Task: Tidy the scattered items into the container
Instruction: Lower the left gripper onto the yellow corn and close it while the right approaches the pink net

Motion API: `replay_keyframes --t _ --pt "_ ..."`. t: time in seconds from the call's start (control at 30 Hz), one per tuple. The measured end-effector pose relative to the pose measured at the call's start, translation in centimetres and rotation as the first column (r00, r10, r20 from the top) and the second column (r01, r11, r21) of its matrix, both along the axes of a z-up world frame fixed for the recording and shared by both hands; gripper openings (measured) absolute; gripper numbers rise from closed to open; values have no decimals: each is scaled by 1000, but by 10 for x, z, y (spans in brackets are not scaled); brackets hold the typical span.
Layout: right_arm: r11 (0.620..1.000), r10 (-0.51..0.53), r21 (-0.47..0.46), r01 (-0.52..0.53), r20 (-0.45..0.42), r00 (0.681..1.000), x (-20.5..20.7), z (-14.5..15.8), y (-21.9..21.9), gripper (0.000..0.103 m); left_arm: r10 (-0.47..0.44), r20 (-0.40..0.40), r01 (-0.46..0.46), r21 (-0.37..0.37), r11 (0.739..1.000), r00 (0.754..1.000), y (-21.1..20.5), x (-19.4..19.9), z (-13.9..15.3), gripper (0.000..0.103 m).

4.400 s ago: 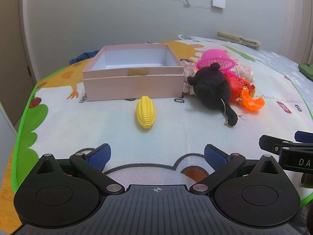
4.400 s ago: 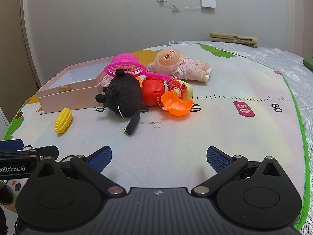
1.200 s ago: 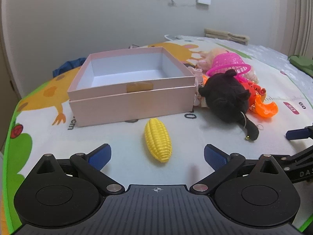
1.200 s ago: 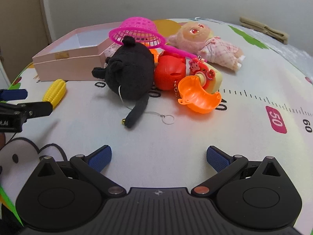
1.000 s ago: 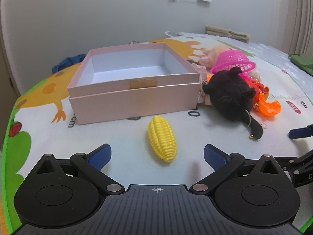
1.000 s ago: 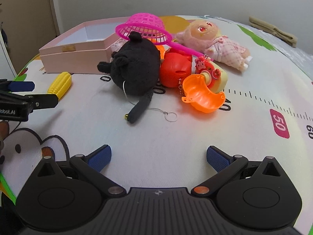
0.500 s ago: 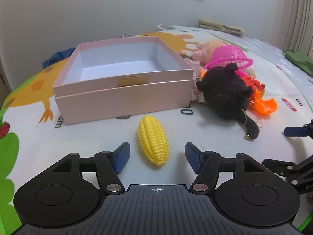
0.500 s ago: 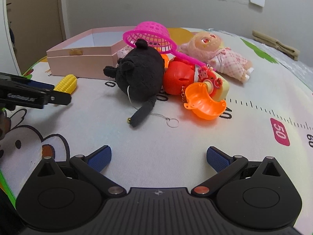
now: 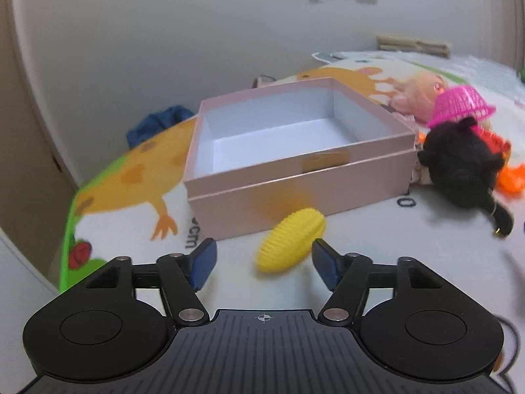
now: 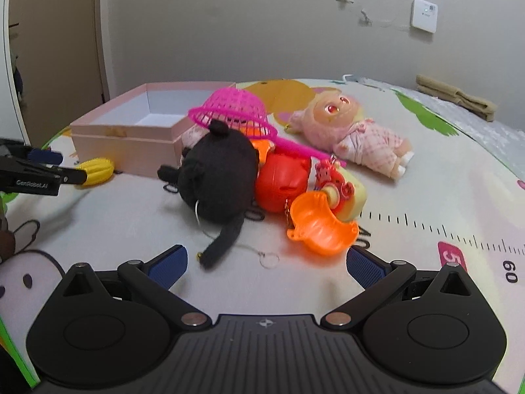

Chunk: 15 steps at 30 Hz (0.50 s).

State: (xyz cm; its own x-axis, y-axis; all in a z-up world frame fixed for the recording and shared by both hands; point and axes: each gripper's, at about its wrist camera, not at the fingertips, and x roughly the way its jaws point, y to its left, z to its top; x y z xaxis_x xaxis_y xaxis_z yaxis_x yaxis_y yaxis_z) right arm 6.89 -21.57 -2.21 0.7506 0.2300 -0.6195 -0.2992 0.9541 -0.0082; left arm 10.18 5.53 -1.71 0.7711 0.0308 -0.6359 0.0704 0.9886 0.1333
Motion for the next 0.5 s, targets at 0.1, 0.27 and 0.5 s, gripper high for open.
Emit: replay_keyframes --t 0.1,0.27,0.5 --pt "1000 10 -1 -10 13 1000 1 3 5 103 -22 -29 19 -95 995 999 0 -2 -1 78" --pt "999 33 -13 -33 15 999 0 4 13 103 20 -9 -20 -111 994 1000 -4 6 -7 82" --pt "999 34 -20 -34 35 999 -1 6 13 103 8 6 -8 -67 998 1000 -1 26 -14 79"
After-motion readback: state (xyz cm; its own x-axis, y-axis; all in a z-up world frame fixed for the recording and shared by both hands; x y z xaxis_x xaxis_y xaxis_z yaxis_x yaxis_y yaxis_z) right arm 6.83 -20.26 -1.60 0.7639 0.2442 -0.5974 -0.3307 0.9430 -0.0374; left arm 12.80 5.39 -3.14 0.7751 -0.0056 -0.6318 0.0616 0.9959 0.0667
